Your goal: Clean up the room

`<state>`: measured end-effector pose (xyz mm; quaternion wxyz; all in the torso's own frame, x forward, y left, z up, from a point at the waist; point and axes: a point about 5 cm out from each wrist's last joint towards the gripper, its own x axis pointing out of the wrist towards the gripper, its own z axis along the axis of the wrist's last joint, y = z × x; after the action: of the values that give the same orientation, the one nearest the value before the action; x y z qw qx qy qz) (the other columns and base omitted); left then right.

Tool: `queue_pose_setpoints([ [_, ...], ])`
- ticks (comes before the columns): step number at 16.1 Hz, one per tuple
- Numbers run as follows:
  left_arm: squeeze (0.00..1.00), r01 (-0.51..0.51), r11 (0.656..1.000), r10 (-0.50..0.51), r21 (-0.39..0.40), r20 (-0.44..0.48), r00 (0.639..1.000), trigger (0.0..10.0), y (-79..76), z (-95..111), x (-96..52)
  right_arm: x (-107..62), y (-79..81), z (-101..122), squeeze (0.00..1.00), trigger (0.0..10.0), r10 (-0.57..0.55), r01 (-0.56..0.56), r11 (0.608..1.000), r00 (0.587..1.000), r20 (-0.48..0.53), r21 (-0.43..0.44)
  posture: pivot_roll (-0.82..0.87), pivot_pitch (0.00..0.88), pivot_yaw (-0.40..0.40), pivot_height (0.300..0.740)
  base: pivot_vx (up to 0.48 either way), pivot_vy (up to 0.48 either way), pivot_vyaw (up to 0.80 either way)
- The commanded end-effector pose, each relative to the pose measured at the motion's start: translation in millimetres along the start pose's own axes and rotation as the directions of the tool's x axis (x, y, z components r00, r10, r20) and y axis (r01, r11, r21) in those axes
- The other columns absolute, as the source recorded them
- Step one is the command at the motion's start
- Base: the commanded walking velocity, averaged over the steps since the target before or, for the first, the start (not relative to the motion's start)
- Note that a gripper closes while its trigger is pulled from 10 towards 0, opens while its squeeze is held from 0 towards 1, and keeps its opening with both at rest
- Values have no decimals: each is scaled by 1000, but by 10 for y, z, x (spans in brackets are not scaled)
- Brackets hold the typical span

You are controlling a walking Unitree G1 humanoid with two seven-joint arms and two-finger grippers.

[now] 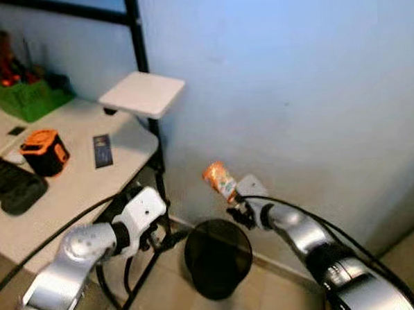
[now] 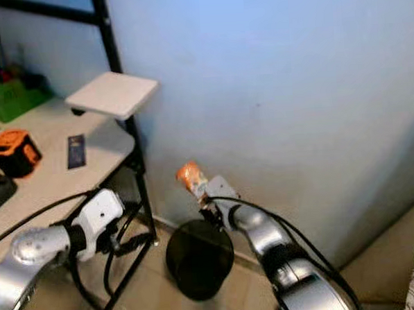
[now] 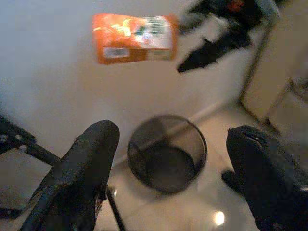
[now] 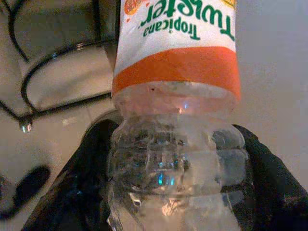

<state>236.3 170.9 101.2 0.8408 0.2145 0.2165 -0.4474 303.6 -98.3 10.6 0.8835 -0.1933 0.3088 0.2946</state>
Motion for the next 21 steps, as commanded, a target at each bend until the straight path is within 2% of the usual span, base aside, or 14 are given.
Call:
queue_pose_setpoints([
  [1, 0, 44, 998, -45, 37, 17, 999, 10000, -8, 63, 24, 15, -5, -16, 0, 10000, -10, 9, 999, 999, -32, -37, 135, 0, -32, 740, 0, 0, 0],
  [2, 0, 100, 994, -102, 46, 32, 994, 10000, -33, 83, 30, 40, 18, -37, 0, 10000, -21, 16, 996, 998, -62, -84, 135, 0, -32, 740, 0, 0, 0],
  [3, 0, 143, 988, -144, 62, 14, 989, 10000, -56, 74, 30, 60, 44, -40, 0, 10000, -31, 25, 996, 997, -75, -89, 141, 0, -37, 740, 0, 0, 0],
  [8, 0, 141, 984, -137, 106, -43, 990, 10000, 14, 12, 29, 81, 35, -30, 0, 10000, -96, 87, 992, 991, -96, -90, 138, 0, -39, 740, 0, 0, 0],
  [9, 0, 143, 983, -138, 112, -49, 989, 10000, 26, 2, 23, 82, 32, -42, 310, 10000, -103, 95, 992, 990, -99, -80, 136, 0, -38, 740, 0, 0, 0],
  [10, 0, 145, 983, -139, 116, -53, 989, 10000, 28, -2, 19, 83, 33, -35, 1000, 10000, -100, 94, 993, 991, -93, -73, 135, 0, -36, 740, 0, 0, 0],
  [12, 0, 146, 982, -140, 122, -56, 989, 10000, 37, -6, 21, 95, 74, -15, 1000, 10000, -70, 66, 996, 994, -82, -54, 134, 0, -33, 740, 0, 0, 0],
  [15, 0, 151, 981, -145, 124, -56, 988, 10000, 33, -9, 31, 119, 178, -3, 1000, 10000, -14, 17, 998, 998, -56, 65, 132, 0, -32, 740, 0, 0, 0],
  [21, 0, 153, 980, -147, 125, -55, 988, 10000, 29, -12, 32, 123, 231, -34, 1000, 10000, 15, -10, 994, 999, -40, 108, 132, 0, -33, 740, 0, 0, 0],
])
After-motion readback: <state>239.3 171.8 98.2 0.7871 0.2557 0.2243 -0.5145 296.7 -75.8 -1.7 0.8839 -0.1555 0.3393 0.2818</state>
